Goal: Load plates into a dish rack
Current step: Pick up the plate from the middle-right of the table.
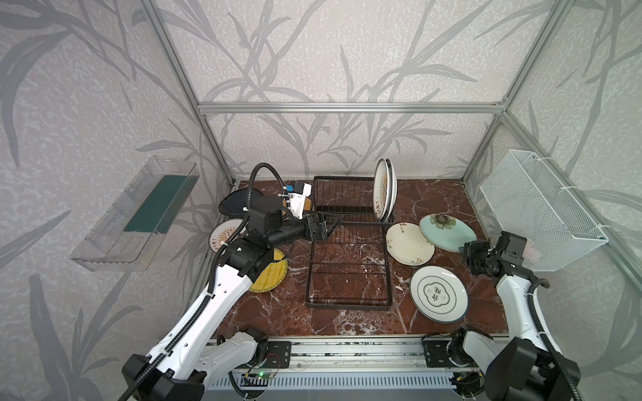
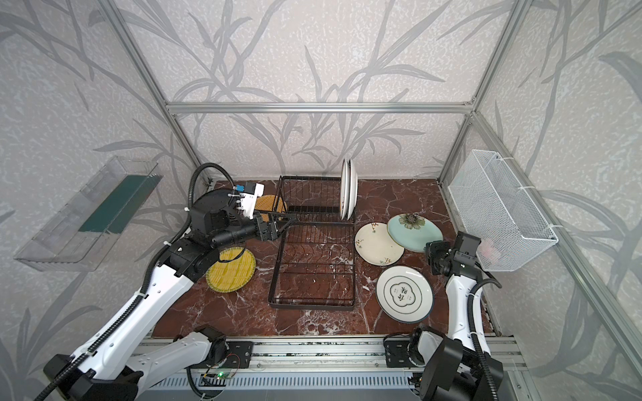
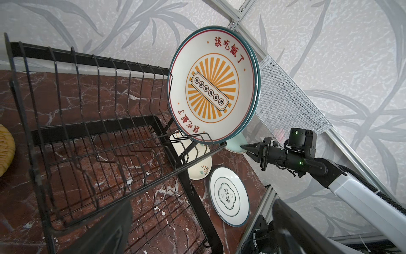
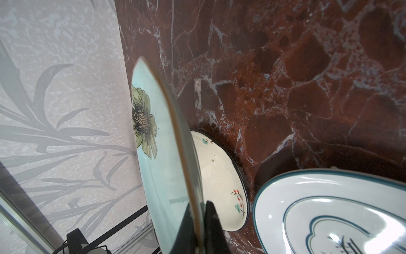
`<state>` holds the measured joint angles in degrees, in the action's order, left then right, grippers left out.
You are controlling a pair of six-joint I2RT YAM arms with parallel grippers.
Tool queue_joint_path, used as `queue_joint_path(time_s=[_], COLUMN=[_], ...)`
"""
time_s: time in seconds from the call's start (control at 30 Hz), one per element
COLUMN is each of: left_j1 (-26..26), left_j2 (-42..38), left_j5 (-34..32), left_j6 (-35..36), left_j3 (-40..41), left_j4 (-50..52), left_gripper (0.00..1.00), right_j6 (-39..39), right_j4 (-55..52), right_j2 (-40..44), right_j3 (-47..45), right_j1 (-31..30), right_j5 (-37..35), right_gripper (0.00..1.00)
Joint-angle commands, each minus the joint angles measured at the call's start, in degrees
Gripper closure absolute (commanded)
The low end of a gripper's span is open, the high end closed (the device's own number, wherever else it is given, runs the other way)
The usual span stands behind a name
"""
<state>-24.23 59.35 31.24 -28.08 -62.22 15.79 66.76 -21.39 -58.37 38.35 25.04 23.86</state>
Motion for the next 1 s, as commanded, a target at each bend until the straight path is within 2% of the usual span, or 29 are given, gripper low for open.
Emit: queue_joint_path(time_s=[0.0,0.53,0.97], left_j1=[-0.14,-0.2,-0.18], left_j2=[-1.08,-1.65,-1.87], left_j5=[-0.84,-1.37,-2.15], left_j6=[0.13,1.18,3.31], left_j3=[0.87,1.47,0.87], left_j4=[-1.16,-0.73,-0.2], left_gripper=[0.02,0.02,0.02], right_j6=[-2.79,-2.45,-2.95], right_j4=[14.25,19.97,11.76], right_j2=[3.65,1.49,3.06], right_j3=[3.4,-1.74,6.07], right_j1=[-1.36,-6.83,-11.61], right_j5=[0.76,-4.66,-6.49], right_gripper=[1.0,1.0,1.0])
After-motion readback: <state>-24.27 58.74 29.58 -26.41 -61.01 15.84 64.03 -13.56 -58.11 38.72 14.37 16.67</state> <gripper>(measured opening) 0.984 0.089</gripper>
